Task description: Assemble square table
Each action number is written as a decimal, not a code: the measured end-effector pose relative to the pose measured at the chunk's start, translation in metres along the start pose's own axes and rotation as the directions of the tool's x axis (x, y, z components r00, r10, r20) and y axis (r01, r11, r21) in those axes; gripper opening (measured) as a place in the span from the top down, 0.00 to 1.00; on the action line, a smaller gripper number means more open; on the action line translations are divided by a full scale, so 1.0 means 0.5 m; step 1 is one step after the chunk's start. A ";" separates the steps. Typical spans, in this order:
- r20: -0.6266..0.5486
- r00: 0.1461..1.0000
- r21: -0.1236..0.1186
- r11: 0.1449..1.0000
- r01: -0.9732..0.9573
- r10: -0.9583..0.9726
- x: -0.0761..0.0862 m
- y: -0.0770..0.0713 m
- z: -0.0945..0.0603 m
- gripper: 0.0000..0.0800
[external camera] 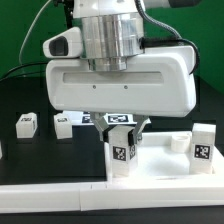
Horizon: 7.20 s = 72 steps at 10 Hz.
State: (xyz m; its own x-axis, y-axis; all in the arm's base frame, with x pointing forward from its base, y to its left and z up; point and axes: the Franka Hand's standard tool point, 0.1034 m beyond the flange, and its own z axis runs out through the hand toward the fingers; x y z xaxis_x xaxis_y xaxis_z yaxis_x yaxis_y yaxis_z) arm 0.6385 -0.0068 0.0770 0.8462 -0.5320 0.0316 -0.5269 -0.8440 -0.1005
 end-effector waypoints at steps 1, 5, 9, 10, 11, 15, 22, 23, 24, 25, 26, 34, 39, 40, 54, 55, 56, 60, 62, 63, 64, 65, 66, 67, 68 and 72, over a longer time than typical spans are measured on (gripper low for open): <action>0.005 0.988 0.001 0.988 -0.152 0.152 0.003 0.008 0.000 0.64; 0.051 0.521 0.003 0.522 -0.853 0.852 -0.004 0.004 0.002 0.64; 0.029 0.620 0.007 0.620 -0.785 0.784 -0.004 -0.001 0.001 0.45; -0.001 0.739 0.051 0.738 -0.673 0.674 0.004 -0.007 0.002 0.29; -0.007 0.806 0.052 0.805 -0.591 0.592 -0.008 -0.013 0.010 0.29; -0.030 0.955 0.020 0.956 -0.293 0.294 -0.019 -0.016 0.014 0.19; -0.012 0.981 -0.025 0.981 0.192 -0.192 -0.008 -0.017 0.004 0.35; -0.014 0.994 -0.024 0.994 0.103 -0.104 -0.008 -0.017 0.004 0.52; -0.016 0.999 -0.027 0.999 0.028 -0.028 -0.007 -0.012 0.004 0.52; -0.022 0.994 -0.028 0.994 -0.107 0.107 -0.006 -0.010 0.004 0.64; -0.031 0.967 -0.030 0.967 -0.255 0.254 -0.007 -0.009 0.004 0.64; 0.051 0.335 -0.030 0.337 -0.941 0.941 -0.010 -0.006 0.001 0.64; 0.057 0.326 -0.024 0.328 -0.945 0.944 -0.014 -0.009 -0.017 0.37; 0.072 0.335 -0.020 0.337 -0.941 0.939 -0.034 -0.015 -0.046 0.22; 0.042 0.380 -0.126 0.382 -0.915 0.924 -0.234 0.000 -0.014 0.19; 0.040 0.381 -0.130 0.383 -0.915 0.924 -0.236 0.002 -0.008 0.19; 0.014 0.383 -0.077 0.383 -0.920 0.923 -0.234 0.007 0.012 0.19; -0.026 0.381 -0.030 0.380 -0.924 0.924 -0.280 0.021 0.098 0.19; -0.030 0.393 -0.044 0.391 -0.919 0.919 -0.290 0.021 0.110 0.19; -0.031 0.394 -0.045 0.393 -0.919 0.918 -0.290 0.022 0.111 0.35; -0.031 0.396 -0.045 0.394 -0.918 0.918 -0.291 0.023 0.112 0.35; -0.032 0.397 -0.045 0.395 -0.918 0.917 -0.291 0.023 0.112 0.52; -0.031 0.398 -0.055 0.396 -0.917 0.917 -0.296 0.026 0.114 0.74; -0.030 0.398 -0.075 0.395 -0.916 0.917 -0.306 0.031 0.118 0.91; -0.028 0.417 -0.079 0.414 -0.907 0.909 -0.309 0.030 0.119 0.91; -0.023 0.477 -0.080 0.474 -0.877 0.879 -0.310 0.030 0.119 0.92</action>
Offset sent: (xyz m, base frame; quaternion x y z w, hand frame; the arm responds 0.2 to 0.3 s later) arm 0.0010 0.0266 -0.0031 0.0142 -0.0625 0.5960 0.8004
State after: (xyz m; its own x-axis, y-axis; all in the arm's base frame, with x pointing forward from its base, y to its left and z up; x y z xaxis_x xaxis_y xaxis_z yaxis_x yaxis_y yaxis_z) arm 0.5043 0.0668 0.0115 -0.0609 -0.9969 -0.0507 -0.9981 0.0608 0.0042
